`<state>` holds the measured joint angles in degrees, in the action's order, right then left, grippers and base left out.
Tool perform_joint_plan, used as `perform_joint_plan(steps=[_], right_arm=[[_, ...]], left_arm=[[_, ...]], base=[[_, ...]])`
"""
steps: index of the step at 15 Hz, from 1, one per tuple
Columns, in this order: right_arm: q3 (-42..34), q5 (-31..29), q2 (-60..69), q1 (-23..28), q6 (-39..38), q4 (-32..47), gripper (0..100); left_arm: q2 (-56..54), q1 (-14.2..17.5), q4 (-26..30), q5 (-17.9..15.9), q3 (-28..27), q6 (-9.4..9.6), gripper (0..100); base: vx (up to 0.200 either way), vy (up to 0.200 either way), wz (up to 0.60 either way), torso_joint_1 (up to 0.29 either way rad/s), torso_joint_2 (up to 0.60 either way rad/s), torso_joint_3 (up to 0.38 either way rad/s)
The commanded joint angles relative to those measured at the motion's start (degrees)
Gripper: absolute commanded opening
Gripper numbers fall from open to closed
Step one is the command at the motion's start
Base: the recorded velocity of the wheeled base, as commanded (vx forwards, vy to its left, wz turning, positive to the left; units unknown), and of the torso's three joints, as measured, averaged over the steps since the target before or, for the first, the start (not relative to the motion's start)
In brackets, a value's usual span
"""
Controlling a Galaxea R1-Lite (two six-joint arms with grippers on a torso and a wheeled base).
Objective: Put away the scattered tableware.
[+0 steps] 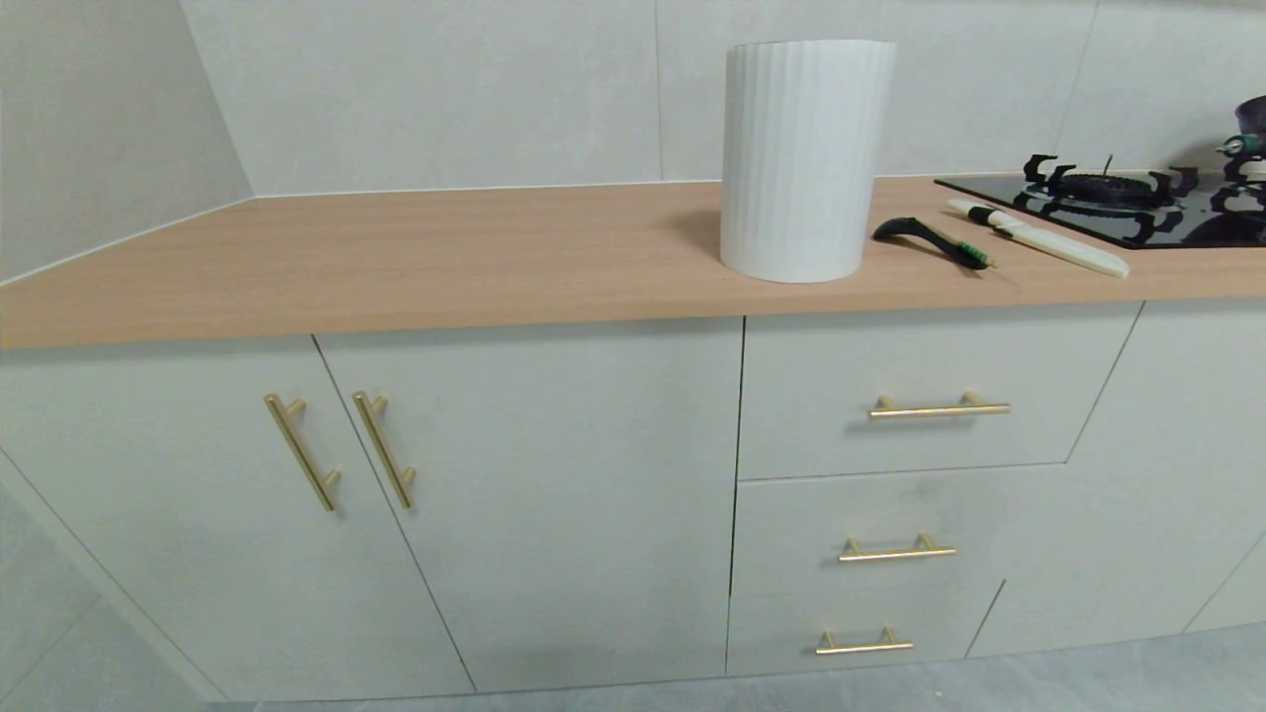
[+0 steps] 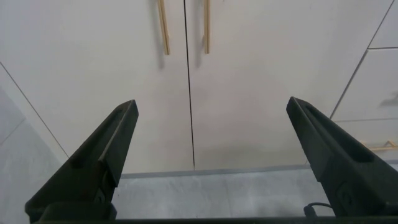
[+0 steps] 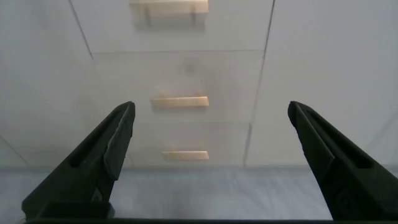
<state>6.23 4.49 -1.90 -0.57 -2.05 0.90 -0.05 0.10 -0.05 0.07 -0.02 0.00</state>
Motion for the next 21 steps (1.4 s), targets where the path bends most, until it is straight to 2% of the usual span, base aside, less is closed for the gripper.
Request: perform_joint_plan(steps=[1, 5, 6, 7, 8, 9, 12, 18, 21], right_arm=[[3.09, 1.14, -8.12, -2.5, -0.85, 0.42, 100], [5.37, 1.4, -21.74, -9.27, -0.5, 0.24, 100], [7.66, 1.49, -29.21, -11.47, -0.5, 0.15, 100], [9.42, 1.4, -35.28, -12.17, -0.5, 0.15, 100], [9.42, 1.4, -35.28, -12.17, -0.5, 0.15, 100], [14.07, 1.4, -48.02, -12.26, -0.5, -0.2, 100], [18.73, 1.4, -61.73, -12.17, -0.59, -2.92, 100], [20.84, 0.35, -98.82, -10.68, -0.59, -32.02, 100], [23.21, -1.59, -110.07, -8.83, -0.5, -40.72, 100]], left_arm=[[0.05, -0.01, -0.04, 0.01, 0.02, 0.0, 100], [0.05, -0.01, -0.04, 0.01, 0.02, 0.0, 100], [0.05, 0.08, -0.04, 0.01, 0.02, 0.0, 100], [0.05, -0.01, -0.04, 0.01, 0.02, 0.0, 100], [0.05, -0.01, -0.04, 0.01, 0.02, 0.0, 100], [0.05, -0.01, -0.04, 0.01, 0.02, 0.0, 100], [0.05, -0.01, -0.04, 0.01, 0.02, 0.0, 100], [0.05, -0.01, -0.04, 0.01, 0.02, 0.0, 100], [0.05, -0.01, -0.04, 0.01, 0.02, 0.0, 100]], base=[[0.0, 0.0, 0.0, 0.0, 0.0, 0.0], [0.0, 0.0, 0.0, 0.0, 0.0, 0.0], [0.0, 0.0, 0.0, 0.0, 0.0, 0.0], [0.0, 0.0, 0.0, 0.0, 0.0, 0.0], [0.0, 0.0, 0.0, 0.0, 0.0, 0.0], [0.0, 0.0, 0.0, 0.0, 0.0, 0.0], [0.0, 0.0, 0.0, 0.0, 0.0, 0.0], [0.0, 0.0, 0.0, 0.0, 0.0, 0.0], [0.0, 0.0, 0.0, 0.0, 0.0, 0.0]])
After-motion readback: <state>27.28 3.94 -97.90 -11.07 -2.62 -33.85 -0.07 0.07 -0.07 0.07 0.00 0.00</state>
